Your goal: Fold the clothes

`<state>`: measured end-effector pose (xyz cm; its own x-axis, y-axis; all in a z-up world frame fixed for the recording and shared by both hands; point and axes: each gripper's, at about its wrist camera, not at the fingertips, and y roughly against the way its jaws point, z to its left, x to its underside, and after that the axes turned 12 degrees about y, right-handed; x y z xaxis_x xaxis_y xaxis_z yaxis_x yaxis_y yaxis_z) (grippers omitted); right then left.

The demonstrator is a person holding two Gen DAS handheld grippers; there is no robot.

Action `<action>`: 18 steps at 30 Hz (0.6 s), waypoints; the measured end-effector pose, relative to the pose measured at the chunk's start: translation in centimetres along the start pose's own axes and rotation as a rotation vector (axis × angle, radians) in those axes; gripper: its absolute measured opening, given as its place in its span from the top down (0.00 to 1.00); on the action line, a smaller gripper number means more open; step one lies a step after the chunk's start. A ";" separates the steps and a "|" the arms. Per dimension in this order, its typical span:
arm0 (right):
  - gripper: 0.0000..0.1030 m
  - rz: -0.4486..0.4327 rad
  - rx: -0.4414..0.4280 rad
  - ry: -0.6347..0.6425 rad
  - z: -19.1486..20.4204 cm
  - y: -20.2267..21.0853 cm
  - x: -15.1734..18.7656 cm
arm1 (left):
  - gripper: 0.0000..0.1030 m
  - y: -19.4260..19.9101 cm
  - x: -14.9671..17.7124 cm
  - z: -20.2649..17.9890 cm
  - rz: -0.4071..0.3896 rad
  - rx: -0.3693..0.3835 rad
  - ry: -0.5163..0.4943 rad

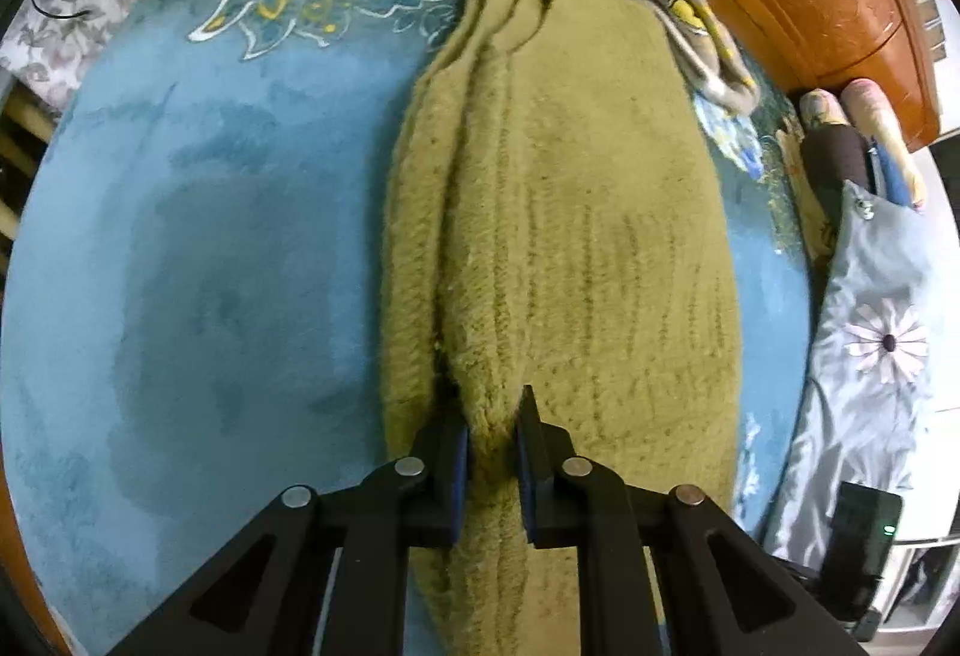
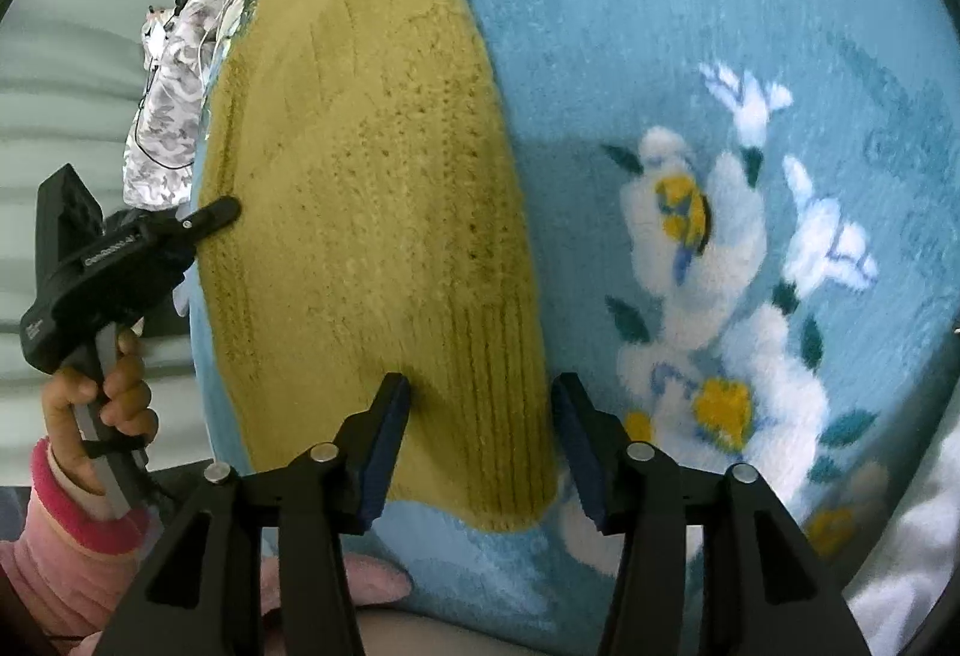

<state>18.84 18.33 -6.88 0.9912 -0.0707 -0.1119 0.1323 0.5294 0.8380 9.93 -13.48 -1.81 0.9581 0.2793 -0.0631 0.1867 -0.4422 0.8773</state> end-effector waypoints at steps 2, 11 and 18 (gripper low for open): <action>0.42 -0.004 -0.011 -0.008 -0.1 0.0 0.0 | 0.83 0.3 -0.1 0.0 0.001 0.026 0.006; 0.73 0.020 -0.020 -0.015 0.8 -0.6 0.5 | 0.67 -0.3 0.1 -1.6 -0.002 0.028 -0.042; 0.86 -0.021 0.030 -0.006 1.0 2.5 -0.5 | 0.67 -1.8 -0.1 -3.3 0.025 0.050 -0.044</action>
<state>18.69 18.78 -4.21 0.9882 -0.0868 -0.1261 0.1527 0.5020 0.8513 8.81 -9.92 -1.78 0.9710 0.2303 -0.0635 0.1723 -0.4911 0.8539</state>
